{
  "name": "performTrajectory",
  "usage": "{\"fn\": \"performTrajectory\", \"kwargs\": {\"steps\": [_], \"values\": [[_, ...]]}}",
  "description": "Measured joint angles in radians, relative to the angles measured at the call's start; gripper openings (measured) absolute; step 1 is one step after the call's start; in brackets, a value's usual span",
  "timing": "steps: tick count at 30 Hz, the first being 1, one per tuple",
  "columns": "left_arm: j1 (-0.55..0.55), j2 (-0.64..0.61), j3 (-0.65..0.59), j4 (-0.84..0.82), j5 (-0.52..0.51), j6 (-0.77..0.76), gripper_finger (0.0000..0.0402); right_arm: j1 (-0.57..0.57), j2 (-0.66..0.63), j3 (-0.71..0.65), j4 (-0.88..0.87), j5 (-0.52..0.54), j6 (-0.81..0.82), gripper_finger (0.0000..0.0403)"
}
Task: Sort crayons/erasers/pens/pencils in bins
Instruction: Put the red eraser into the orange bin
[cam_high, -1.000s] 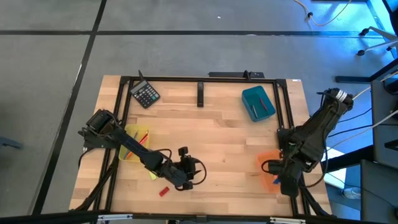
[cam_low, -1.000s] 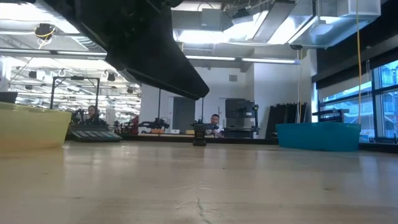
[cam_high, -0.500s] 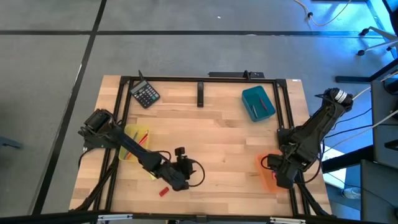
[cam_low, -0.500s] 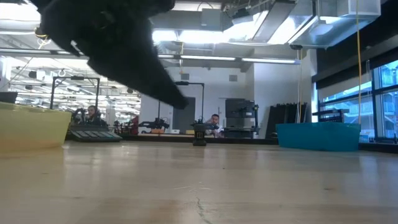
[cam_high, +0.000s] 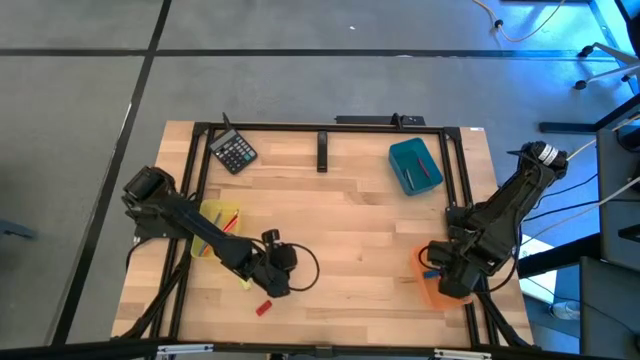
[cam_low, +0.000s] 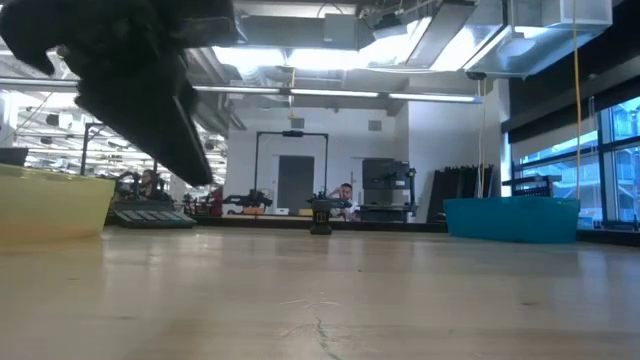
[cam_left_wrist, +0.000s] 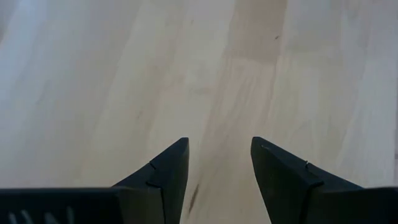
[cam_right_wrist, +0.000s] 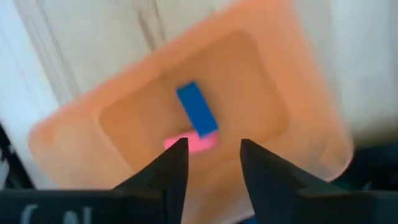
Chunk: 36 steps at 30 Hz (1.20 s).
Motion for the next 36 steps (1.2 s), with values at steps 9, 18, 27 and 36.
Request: {"fn": "performTrajectory", "kwargs": {"steps": [9,18,27,36], "values": [[-0.012,-0.12,0.0,-0.057,-0.139,-0.032,0.0168,-0.064,0.036,0.012,0.444,0.383,-0.347,0.0155],[-0.017,-0.131,0.0,-0.068,-0.294,-0.026,0.0168,-0.248,0.265,0.013,1.074,0.274,-0.883,0.0155],[-0.013,-0.131,-0.049,-0.119,-0.292,-0.049,0.0168,-0.374,0.539,0.116,1.331,0.153,-1.095,0.0155],[0.03,-0.13,-0.162,-0.066,-0.28,-0.08,0.0168,-0.41,0.865,0.456,1.321,0.095,-1.28,0.0157]]}}
